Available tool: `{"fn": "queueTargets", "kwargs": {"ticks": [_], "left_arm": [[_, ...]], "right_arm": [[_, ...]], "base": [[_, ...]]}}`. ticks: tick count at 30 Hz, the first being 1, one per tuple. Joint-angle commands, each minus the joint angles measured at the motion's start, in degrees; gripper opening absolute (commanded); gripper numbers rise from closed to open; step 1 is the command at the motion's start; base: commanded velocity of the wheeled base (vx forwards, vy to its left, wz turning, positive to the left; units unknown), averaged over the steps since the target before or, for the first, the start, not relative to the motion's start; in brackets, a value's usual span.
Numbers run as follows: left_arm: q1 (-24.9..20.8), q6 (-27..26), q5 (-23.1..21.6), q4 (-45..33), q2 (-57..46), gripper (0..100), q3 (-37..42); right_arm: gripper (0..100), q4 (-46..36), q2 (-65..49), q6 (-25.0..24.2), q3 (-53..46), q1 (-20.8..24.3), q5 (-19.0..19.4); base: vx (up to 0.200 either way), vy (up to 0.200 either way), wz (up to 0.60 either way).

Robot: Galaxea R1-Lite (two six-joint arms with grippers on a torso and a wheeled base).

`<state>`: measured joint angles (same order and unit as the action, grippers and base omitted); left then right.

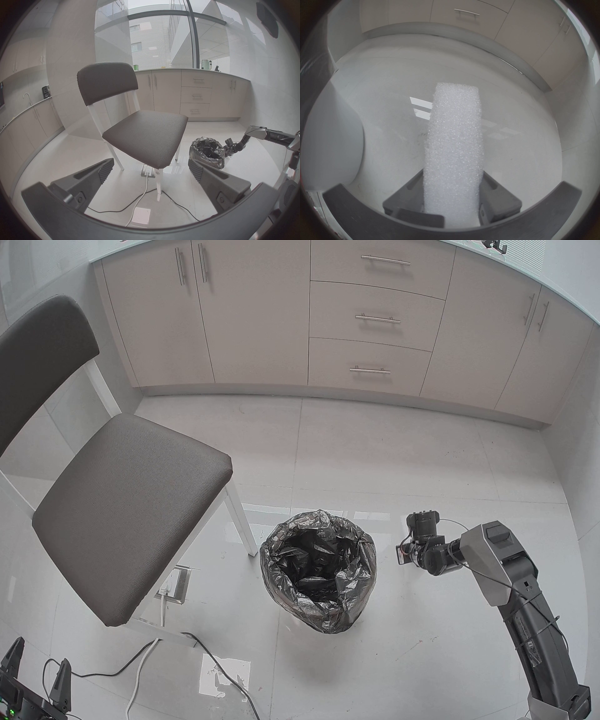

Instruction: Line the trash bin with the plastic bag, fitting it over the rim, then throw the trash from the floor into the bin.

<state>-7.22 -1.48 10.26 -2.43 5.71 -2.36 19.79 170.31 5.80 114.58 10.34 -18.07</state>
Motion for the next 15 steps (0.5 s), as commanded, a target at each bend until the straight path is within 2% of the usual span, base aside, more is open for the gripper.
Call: {"fn": "queueTargets", "kwargs": {"ticks": [1,7,10,14,15], "left_arm": [[0.01,0.24,0.02,0.05,0.1,100,-0.01],[0.01,0.86,0.02,0.05,0.1,100,-0.01],[0.01,1.21,0.11,0.14,0.1,100,0.08],[0.01,1.39,0.11,0.14,0.1,100,0.08],[0.01,1.39,0.11,0.14,0.1,100,-0.01]], "right_arm": [[0,-3.44,-9.12,0.09,0.01,0.3,-0.04],[0,-12.05,-20.46,0.17,0.01,1.7,-0.04],[0,-18.03,-26.88,0.09,0.01,3.81,0.05],[0,-19.7,-28.9,0.09,0.01,4.69,0.05],[0,-23.65,-32.94,0.26,0.01,7.06,0.14]], "base": [[0.0,0.0,0.0],[0.0,0.0,0.0],[0.0,0.0,0.0],[0.0,0.0,0.0],[0.0,0.0,0.0]]}}
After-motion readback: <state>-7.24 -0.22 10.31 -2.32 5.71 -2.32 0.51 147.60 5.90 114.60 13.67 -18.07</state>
